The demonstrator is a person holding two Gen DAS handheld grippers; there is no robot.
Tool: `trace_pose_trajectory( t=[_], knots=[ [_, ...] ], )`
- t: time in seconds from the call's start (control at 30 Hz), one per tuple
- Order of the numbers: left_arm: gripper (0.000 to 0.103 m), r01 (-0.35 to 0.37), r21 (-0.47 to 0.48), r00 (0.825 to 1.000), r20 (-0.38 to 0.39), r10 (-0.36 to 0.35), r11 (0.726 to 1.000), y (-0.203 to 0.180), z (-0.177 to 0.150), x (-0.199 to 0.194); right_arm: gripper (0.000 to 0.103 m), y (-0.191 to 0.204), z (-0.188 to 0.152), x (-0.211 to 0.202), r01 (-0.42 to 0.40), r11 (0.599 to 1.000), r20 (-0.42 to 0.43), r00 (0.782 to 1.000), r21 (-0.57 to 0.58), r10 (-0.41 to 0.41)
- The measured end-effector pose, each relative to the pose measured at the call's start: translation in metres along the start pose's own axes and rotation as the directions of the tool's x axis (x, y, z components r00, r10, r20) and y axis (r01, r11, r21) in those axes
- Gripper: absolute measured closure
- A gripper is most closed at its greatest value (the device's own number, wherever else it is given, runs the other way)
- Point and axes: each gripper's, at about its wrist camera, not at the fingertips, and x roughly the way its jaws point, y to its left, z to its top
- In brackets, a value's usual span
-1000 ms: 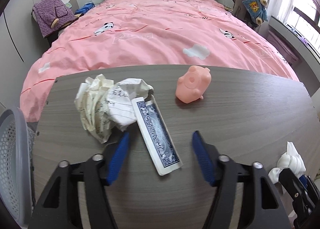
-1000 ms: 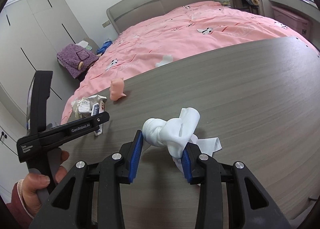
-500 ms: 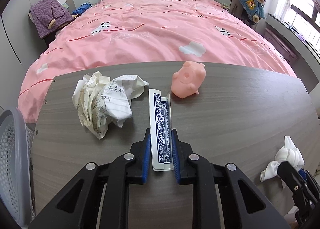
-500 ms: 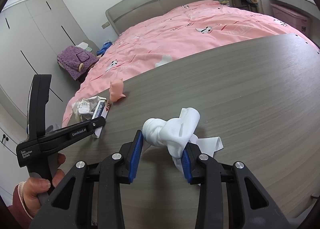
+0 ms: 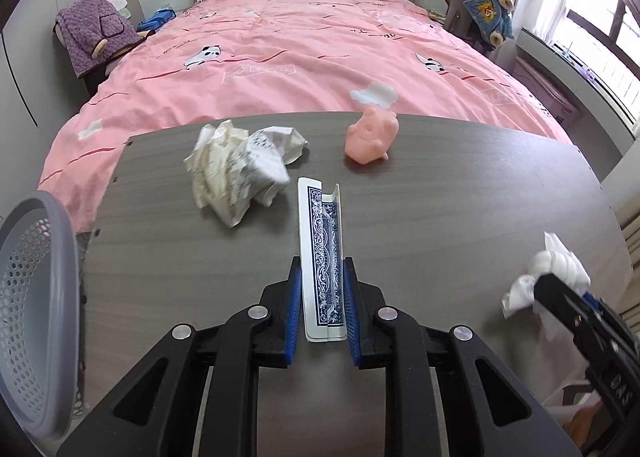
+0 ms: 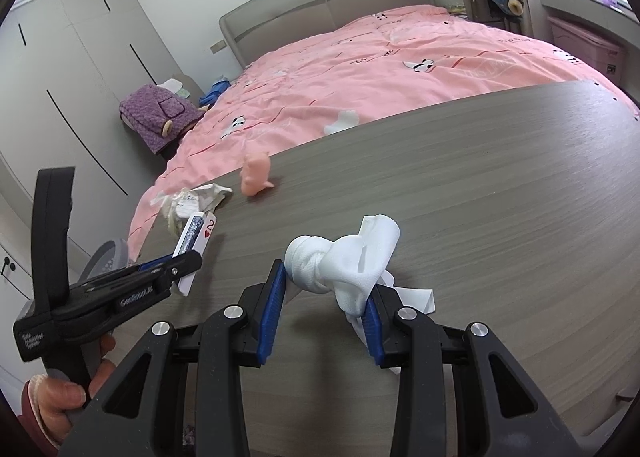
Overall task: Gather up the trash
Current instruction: 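Lift the playing card with the left tool while the right tool holds the cloth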
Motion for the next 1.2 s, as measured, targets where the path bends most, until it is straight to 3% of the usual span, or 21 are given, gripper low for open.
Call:
trace_pose_trajectory(
  t=[0.63,1.2],
  knots=[
    [0.084,0.018,-0.029,0.995,0.094,-0.015,0.999,0.051,-0.032,-0.059,0.068,0.077,-0.024,-0.001,-0.038,0.993,-0.046,0.998,-0.11,0.033],
    [0.084,-0.021,-0.128,0.982,0.184,0.045,0.991,0.129,-0.066,-0.11,0.068,0.163,-0.04,-0.005,-0.088,0.965,-0.062,0.995,-0.247,0.075]
  ],
)
